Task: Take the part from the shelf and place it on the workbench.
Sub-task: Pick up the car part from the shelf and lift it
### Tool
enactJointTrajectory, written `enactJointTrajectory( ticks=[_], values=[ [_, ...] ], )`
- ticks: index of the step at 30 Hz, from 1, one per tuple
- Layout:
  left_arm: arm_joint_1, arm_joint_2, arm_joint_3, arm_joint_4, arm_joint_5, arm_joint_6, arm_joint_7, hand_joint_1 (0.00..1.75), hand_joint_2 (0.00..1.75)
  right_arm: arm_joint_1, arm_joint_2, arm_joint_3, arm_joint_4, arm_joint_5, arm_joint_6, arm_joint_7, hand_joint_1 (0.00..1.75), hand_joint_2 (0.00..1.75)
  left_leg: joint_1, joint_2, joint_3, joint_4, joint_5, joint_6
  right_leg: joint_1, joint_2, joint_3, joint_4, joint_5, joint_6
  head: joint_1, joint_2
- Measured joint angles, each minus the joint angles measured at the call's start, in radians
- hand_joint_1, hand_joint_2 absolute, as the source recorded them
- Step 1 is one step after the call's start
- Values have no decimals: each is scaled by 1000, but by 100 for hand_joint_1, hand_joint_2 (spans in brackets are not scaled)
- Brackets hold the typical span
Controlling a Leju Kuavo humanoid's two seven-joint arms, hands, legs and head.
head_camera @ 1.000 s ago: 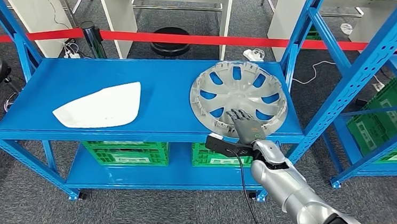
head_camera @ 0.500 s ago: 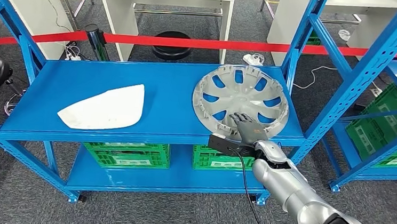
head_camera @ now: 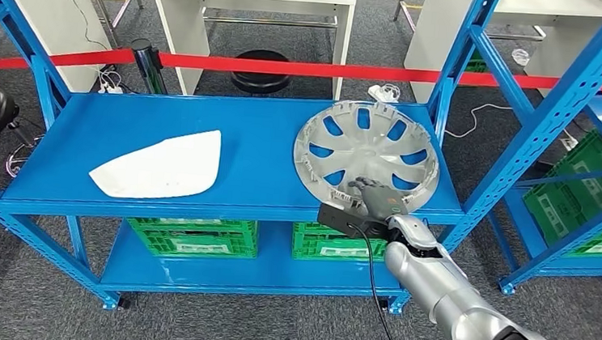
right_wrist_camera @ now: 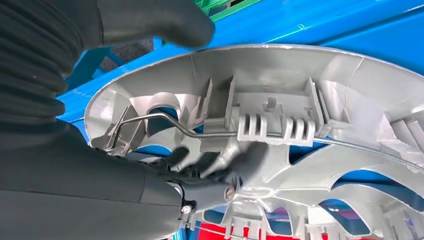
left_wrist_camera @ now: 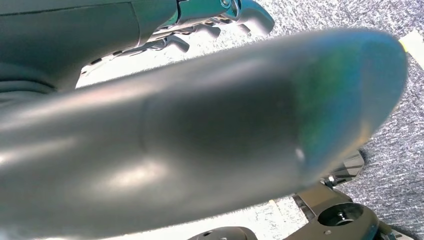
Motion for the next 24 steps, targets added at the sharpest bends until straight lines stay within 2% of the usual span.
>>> enactJointTrajectory(
  ticks=[19,24],
  values=[
    [-11,-6,0,0,-21,4,1,0,0,26,-1,-53,-38,-42,2,2,175,175,1,0,12,0,-8,3,1,0,16,-8,-5,3,0,0],
    [-11,-6,0,0,-24,4,0,0,0,27,-2,-77,-71,-71,-26,-28,175,175,1,0,10,0,-8,4,1,0,16,-8,-4,4,0,0]
  ],
)
